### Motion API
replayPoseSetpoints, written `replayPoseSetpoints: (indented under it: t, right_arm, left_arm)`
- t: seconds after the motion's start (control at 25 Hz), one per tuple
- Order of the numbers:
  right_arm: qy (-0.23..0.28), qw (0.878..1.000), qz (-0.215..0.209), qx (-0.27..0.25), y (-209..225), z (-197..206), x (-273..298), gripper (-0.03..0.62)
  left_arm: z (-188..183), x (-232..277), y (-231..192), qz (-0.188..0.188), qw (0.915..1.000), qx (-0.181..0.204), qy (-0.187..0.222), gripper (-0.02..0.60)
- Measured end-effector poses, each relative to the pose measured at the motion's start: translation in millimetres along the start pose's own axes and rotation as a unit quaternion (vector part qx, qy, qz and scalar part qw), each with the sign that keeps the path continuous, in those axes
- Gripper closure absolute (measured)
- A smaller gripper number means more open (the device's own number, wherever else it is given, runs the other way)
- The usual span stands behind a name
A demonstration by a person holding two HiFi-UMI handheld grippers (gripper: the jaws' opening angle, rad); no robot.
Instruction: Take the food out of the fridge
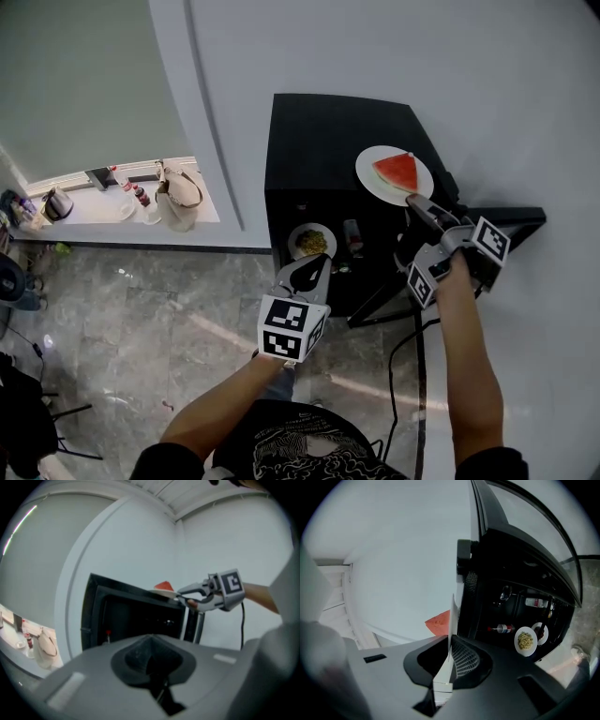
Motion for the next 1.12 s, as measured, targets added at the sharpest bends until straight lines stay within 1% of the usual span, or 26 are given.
replayPoseSetpoints:
  t: [0.16, 0.52, 0.68, 0.92, 1.0, 1.12]
  right_arm:
    - [0.011, 1.000, -0.006, 0.009, -1.4, 0.4, -1.1, 0.582]
    - [0.027, 0.999, -0.030, -0.006, -1.6, -6.4, -2.0, 0.580]
    - [0.029, 0.999, -0.040, -0.021, -4.3, -6.1, -10.9, 0.579]
    - [0.044, 0.994, -0.045, -0.085, -4.9, 0.4, -43.4, 0.574]
    - [0.039, 0.991, -0.042, -0.123, -3.4, 8.6, -54.7, 0.574]
    - [0.016, 0.981, -0.026, -0.192, 6.1, 27.6, -67.8, 0.574]
  left_arm:
    - [-0.9, -3.0, 2.1, 0.000, 1.0000, 0.000, 0.001, 0.580]
    - [1.6, 2.5, 2.0, 0.000, 1.0000, -0.001, -0.002, 0.580]
    - [4.4, 2.4, 4.4, 0.000, 1.0000, -0.002, -0.004, 0.580]
    - [2.4, 3.8, 17.5, 0.005, 1.0000, -0.005, 0.000, 0.580]
    - [1.1, 2.6, 23.1, 0.007, 0.9999, -0.007, 0.003, 0.580]
    - [0.9, 0.6, 32.9, 0.009, 0.9999, -0.010, 0.006, 0.580]
Point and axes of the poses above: the fingertips, and each gripper's own axes: x forward along the fingers, y to its right, z out of its underside, the point moved 3 cm from there along -x, backward along the fingers, and after that the axes turned 1 degree about -z, right-handed, at the moved point
